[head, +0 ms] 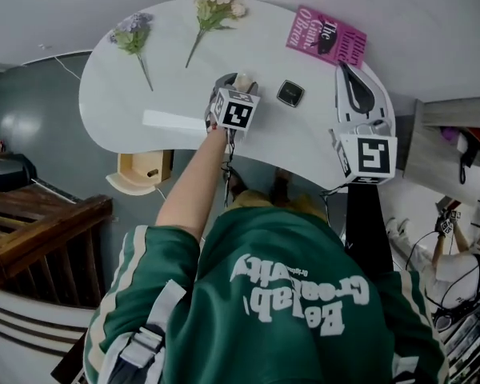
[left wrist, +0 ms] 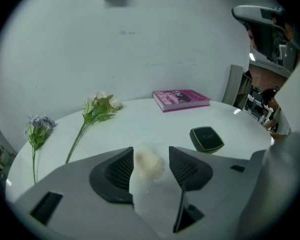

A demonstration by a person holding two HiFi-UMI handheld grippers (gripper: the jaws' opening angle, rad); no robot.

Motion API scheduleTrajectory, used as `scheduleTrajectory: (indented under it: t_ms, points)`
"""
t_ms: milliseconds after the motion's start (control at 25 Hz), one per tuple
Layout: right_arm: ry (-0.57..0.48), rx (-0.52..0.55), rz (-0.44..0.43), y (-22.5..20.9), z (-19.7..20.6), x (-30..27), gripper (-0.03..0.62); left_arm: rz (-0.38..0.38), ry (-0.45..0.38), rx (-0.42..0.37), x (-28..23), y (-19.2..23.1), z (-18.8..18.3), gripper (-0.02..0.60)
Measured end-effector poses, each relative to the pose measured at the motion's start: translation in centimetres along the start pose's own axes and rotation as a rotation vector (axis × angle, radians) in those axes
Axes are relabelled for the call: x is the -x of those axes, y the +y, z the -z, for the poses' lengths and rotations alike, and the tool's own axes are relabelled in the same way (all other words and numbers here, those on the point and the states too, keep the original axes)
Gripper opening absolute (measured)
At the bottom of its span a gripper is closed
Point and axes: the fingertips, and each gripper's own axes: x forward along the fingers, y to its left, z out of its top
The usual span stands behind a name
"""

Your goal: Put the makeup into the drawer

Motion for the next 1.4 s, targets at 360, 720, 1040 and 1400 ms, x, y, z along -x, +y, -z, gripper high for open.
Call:
scheduleTrajectory:
  t_ms: [360, 720, 1040, 1400]
  points:
    - [0.000, -0.029, 0.006, -2.3, 1.3, 0.2, 0.009, -0.023, 0.020, 0.011, -0.7, 0.1, 1.0, 0.154]
    - [-0.061, -0.038, -0.008, -1.1, -1.3, -0.3, 0.009, -0.085, -0.347, -0.075, 10.0, -0.3, -12.0, 0.153]
    - [-0.106, -0.028, 0.007, 0.2, -4.1, 0.6, 0.009, -0.060, -0.611, -0.162, 20.0, -3.0, -19.7, 0.153]
    - [-0.130, -0.012, -0.042, 3.8, -5.9, -0.2, 0.009, -0.096, -0.690, -0.135, 24.5, -1.2, -19.2, 0.153]
